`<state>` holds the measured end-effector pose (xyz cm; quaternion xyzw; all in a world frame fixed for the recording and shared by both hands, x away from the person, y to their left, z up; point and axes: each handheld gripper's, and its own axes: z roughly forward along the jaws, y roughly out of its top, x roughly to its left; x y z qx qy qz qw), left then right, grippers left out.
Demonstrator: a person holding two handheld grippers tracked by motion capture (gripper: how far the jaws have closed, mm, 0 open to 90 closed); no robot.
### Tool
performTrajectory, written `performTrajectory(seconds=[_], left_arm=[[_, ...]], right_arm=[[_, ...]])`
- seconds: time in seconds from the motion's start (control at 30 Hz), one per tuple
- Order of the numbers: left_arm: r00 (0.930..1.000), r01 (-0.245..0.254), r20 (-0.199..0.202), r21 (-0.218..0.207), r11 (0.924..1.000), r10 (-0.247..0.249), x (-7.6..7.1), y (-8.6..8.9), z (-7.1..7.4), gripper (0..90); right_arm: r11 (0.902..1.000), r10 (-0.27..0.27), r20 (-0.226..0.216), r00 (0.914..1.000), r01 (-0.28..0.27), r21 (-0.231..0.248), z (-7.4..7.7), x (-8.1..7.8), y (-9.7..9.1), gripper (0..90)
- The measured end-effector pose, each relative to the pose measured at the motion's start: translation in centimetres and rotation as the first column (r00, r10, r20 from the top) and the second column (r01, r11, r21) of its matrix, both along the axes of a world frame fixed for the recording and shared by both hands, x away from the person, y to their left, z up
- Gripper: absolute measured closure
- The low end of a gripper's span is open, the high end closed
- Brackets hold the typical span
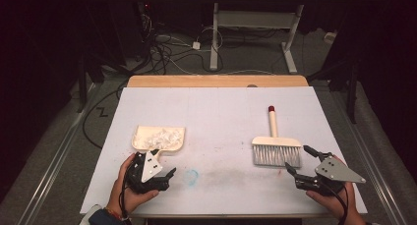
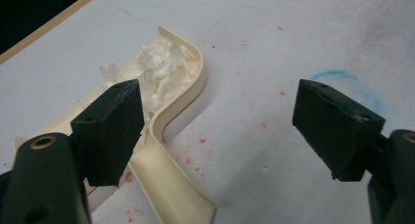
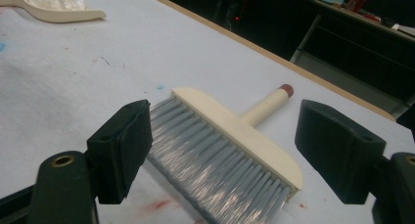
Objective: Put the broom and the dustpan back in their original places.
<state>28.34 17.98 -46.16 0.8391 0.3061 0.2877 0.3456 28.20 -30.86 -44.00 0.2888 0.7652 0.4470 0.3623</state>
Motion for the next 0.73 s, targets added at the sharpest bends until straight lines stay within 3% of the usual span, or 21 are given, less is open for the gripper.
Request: performTrajectory(seconds=[0.73], left_arm=[[1.0,-0.001,-0.01,0.004,1.0,0.001,0.53,-0.43,-0.14,18.8]], right_arm=[[0.9998,-0.018,0.009,0.9998,0.018,-0.012,0.01,0.17,-0.29,22.2]])
